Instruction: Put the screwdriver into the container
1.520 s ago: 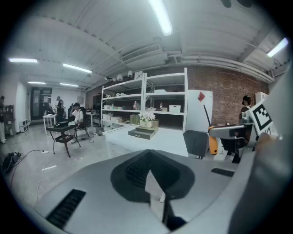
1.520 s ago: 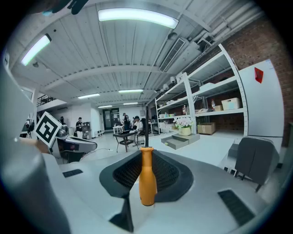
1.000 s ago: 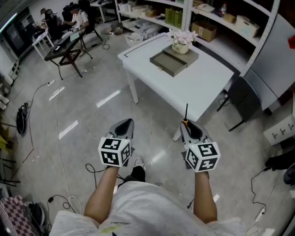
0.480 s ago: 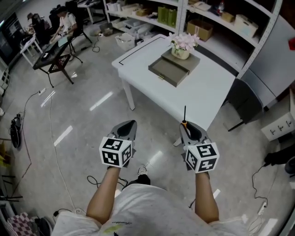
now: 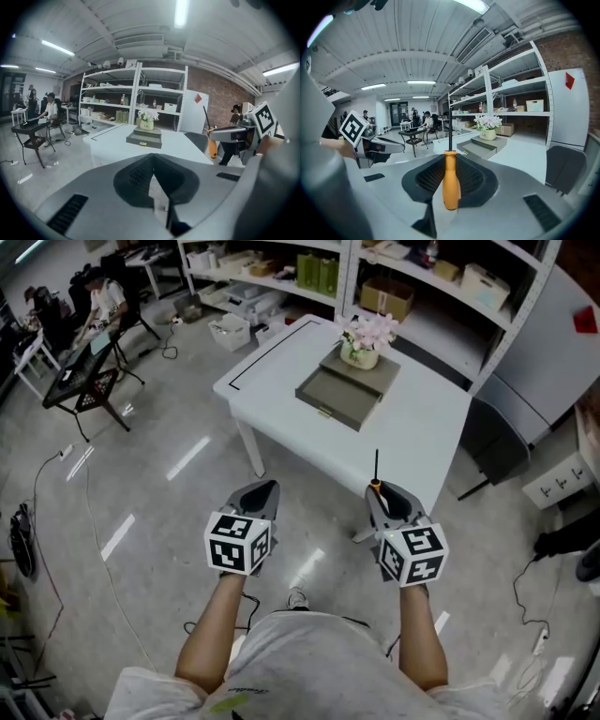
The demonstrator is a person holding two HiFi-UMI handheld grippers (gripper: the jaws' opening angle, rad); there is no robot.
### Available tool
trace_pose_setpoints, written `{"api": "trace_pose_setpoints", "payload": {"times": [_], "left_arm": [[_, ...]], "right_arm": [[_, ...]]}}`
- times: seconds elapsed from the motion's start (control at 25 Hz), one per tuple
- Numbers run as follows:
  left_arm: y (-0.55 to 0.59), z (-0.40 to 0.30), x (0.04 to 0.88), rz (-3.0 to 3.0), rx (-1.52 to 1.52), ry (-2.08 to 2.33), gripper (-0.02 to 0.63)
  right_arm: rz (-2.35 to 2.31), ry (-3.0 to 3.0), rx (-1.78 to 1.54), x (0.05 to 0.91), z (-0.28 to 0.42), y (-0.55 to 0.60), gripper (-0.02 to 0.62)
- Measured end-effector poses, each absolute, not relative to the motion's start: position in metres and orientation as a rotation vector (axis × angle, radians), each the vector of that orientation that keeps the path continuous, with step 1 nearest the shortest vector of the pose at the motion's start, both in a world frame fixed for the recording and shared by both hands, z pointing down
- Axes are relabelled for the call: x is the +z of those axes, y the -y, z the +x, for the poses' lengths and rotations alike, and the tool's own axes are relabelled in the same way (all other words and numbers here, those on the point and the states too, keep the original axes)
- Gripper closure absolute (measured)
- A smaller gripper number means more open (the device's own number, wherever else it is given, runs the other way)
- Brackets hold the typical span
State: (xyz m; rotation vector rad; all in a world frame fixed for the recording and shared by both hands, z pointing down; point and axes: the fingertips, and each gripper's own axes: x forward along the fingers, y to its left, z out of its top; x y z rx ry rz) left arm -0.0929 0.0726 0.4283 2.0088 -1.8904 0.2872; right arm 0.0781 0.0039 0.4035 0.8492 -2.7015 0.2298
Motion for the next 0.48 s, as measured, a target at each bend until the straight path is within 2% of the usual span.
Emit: {"api": "trace_pose_setpoints", "payload": {"times": [0.48], "left_arm": [[-0.042,-0.139,0.434,2.018,0.285,1.853,0.604]], "right_arm": [[0.898,2.695,0.208,0.397,0.042,0.025,0.522]]}}
